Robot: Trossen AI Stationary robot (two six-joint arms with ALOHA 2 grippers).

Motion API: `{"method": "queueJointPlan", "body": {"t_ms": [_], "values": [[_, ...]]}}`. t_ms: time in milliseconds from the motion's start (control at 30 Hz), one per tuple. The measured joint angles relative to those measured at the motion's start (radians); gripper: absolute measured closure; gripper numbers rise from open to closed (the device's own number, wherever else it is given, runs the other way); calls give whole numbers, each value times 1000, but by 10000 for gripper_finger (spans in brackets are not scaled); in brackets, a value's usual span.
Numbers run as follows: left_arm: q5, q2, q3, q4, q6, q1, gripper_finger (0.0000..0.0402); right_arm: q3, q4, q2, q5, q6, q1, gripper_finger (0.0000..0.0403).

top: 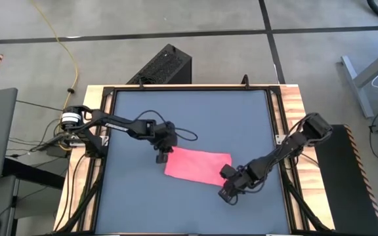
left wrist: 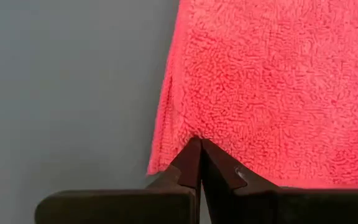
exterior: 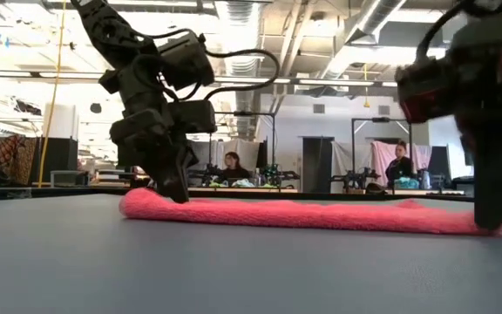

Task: Roll towel
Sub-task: Fold the pink towel

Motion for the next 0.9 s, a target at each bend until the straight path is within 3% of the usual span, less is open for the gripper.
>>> {"method": "queueJointPlan", "body": {"t_ms": [100, 300, 533, 900], "values": [[18, -6, -2, 3, 1, 11, 401, 0, 4, -33, 7, 1, 6, 382], [150, -66, -3, 105, 2, 18, 401, 0, 10, -77, 62, 6, 7, 382], [105, -72, -3, 147, -9, 19, 402, 1, 37, 1, 80, 25, -27, 382], [113, 52, -1, 32, -2, -21, 402, 6, -79, 30, -31, -24, -79, 382]]}}
